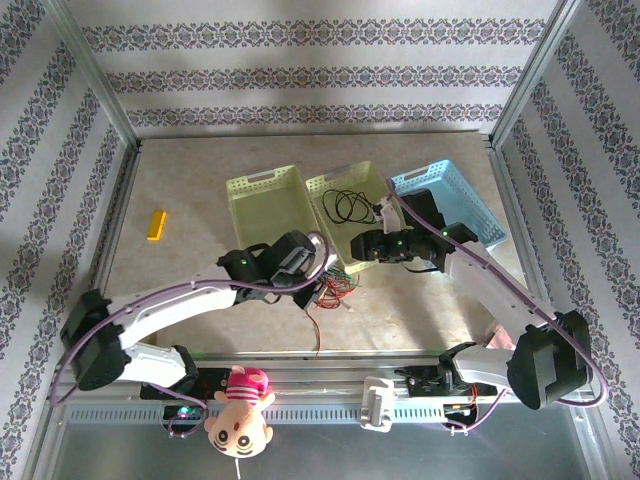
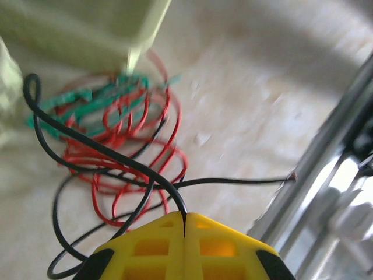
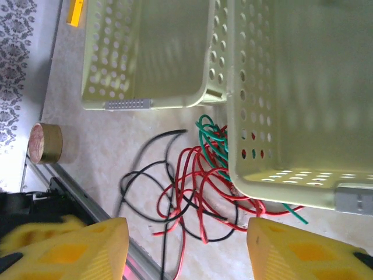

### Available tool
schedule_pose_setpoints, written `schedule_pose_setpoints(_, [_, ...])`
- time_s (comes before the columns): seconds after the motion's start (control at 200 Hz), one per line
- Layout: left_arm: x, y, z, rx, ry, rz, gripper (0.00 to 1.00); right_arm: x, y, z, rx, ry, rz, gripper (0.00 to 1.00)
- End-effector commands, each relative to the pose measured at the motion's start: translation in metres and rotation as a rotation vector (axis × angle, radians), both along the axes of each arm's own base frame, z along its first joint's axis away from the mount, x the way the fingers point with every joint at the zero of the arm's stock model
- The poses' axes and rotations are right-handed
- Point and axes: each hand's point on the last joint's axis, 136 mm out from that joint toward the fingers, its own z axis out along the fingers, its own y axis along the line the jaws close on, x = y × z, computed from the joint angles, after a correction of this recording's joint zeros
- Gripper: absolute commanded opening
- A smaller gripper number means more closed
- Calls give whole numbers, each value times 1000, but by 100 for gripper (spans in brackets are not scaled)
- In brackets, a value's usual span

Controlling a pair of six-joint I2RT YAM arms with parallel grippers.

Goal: Untangle the cables

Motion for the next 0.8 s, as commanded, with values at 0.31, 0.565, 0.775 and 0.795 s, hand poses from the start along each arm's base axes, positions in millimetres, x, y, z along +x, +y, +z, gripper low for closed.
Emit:
schedule_pose_setpoints(0.31, [18,-20,144,-328,-270,-51,0,11,-14,31,65,-115,-82,54])
schedule_pose_setpoints(0.565, [58,-31,163,-403,-311,23,0,30,-54,34,29,-168,-307,54])
schedule_pose_setpoints(0.775, [134,-69,118,-355,-299,134,0,37,-95,23,8,-130,-476,55])
schedule_pose_setpoints(0.795, [141,-74,112,-343,-293,140,0,36,-96,22,4,-125,-475,55])
